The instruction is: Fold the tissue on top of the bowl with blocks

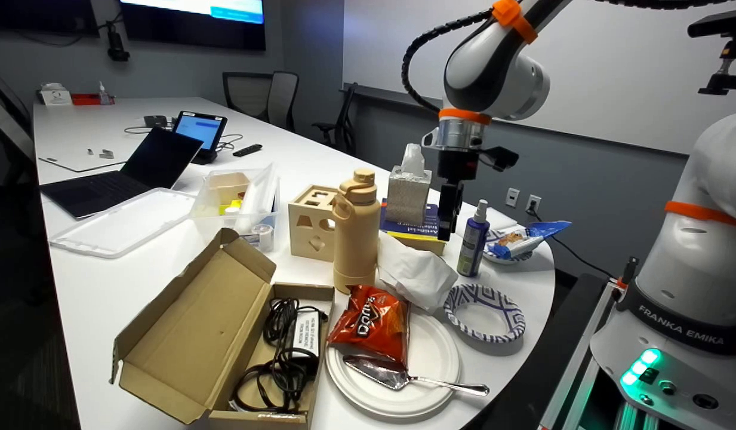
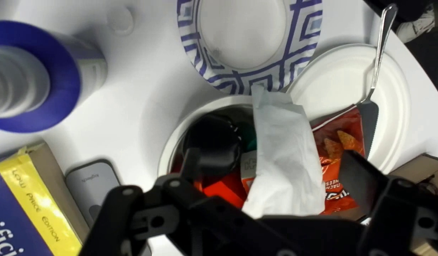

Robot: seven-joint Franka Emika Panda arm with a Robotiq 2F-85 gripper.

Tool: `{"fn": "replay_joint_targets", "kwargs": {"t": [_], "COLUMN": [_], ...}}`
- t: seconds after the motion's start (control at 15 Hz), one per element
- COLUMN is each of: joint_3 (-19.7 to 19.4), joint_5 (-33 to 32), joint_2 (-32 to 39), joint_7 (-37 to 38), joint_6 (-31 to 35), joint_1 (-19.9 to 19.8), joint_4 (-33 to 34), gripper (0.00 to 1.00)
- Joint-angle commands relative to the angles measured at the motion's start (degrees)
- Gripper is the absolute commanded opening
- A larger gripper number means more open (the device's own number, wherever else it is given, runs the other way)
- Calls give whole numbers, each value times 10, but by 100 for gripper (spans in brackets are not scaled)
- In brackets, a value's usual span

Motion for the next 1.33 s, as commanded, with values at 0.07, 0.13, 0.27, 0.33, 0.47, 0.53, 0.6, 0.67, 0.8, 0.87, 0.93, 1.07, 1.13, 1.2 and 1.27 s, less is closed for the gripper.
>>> {"fn": "replay_joint_targets", "kwargs": {"t": [0.07, 0.13, 0.27, 0.33, 0.47, 0.53, 0.6, 0.67, 0.8, 0.87, 0.93, 1.07, 1.13, 1.2, 1.27], "joint_3": [-12, -10, -3, 0, 8, 11, 14, 18, 26, 31, 34, 43, 47, 50, 53], "joint_5": [81, 105, 139, 153, 167, 171, 180, 190, 206, 213, 219, 231, 233, 234, 232], "joint_2": [31, 38, 53, 60, 73, 80, 87, 94, 107, 113, 119, 129, 134, 137, 140], "joint_7": [-36, -46, -61, -67, -67, -65, -69, -73, -80, -81, -86, -91, -91, -92, -88], "joint_6": [5, 12, 17, 16, 12, 14, 17, 21, 32, 37, 40, 49, 52, 55, 57], "joint_1": [-1, 0, -1, -2, -7, -10, -11, -12, -13, -14, -15, -17, -19, -21, -23], "joint_4": [0, 0, 0, 0, 0, 0, 0, 0, 0, 0, 0, 0, 0, 0, 0], "gripper": [100, 100, 100, 100, 100, 100, 100, 100, 100, 100, 100, 74, 73, 71, 62]}}
